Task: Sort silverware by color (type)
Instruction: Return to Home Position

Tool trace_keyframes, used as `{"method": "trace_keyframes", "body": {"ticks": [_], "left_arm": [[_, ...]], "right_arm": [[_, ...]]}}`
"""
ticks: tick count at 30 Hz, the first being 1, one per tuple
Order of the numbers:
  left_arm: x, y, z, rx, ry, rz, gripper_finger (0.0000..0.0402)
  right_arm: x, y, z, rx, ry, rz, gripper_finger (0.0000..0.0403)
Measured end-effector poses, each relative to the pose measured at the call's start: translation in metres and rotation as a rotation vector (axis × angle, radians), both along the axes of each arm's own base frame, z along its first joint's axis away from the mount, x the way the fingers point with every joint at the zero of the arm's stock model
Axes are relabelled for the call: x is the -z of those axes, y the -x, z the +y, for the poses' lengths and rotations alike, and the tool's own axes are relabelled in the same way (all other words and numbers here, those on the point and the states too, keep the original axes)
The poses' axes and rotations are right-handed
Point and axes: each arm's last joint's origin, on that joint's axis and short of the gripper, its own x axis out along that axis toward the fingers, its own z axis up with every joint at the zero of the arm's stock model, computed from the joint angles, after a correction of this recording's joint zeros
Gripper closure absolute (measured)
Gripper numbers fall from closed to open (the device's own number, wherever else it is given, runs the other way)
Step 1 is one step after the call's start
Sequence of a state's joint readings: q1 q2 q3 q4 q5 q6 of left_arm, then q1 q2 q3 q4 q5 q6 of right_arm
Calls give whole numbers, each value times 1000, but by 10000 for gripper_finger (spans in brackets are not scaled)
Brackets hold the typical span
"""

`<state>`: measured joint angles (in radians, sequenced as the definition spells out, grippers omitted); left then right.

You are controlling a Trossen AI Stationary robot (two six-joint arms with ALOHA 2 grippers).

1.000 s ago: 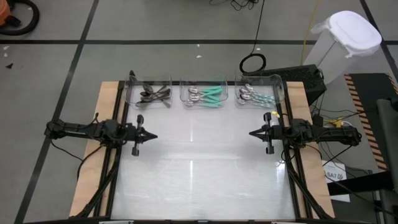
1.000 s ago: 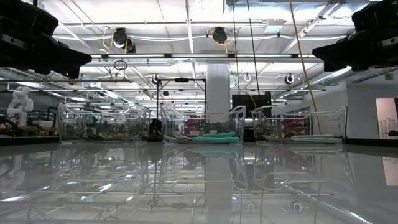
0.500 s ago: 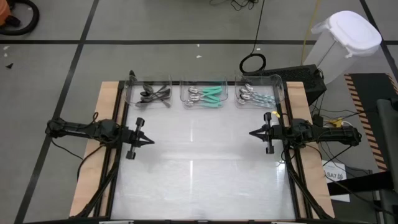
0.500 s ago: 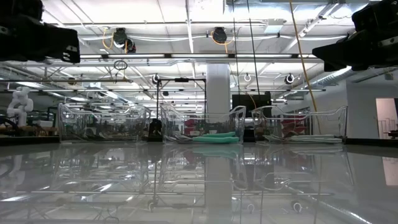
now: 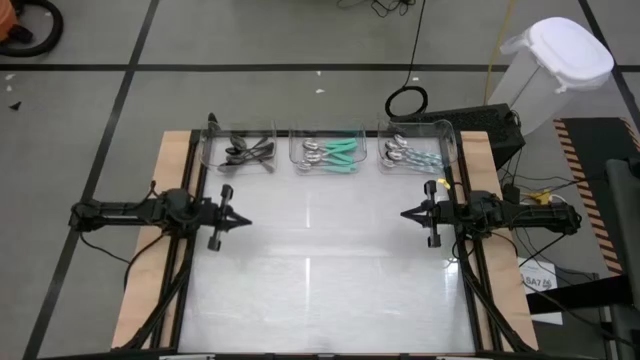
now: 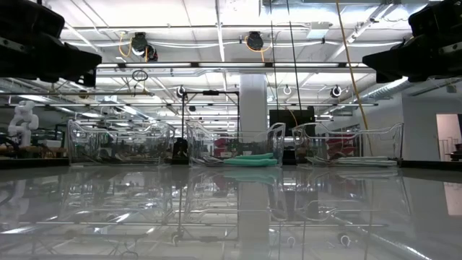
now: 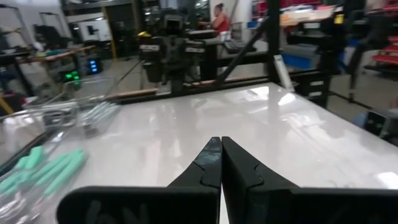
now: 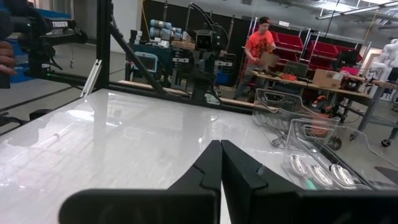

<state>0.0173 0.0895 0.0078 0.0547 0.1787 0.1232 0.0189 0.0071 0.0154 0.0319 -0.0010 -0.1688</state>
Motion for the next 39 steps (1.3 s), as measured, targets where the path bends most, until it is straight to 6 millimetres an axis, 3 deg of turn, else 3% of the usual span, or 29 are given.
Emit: {"method": "trace_keyframes", "body": {"ticks": [39], "left_arm": [[1, 0, -1, 20, 30, 19, 400]], "right_arm": [[0, 0, 0, 0, 0, -1, 394]]}}
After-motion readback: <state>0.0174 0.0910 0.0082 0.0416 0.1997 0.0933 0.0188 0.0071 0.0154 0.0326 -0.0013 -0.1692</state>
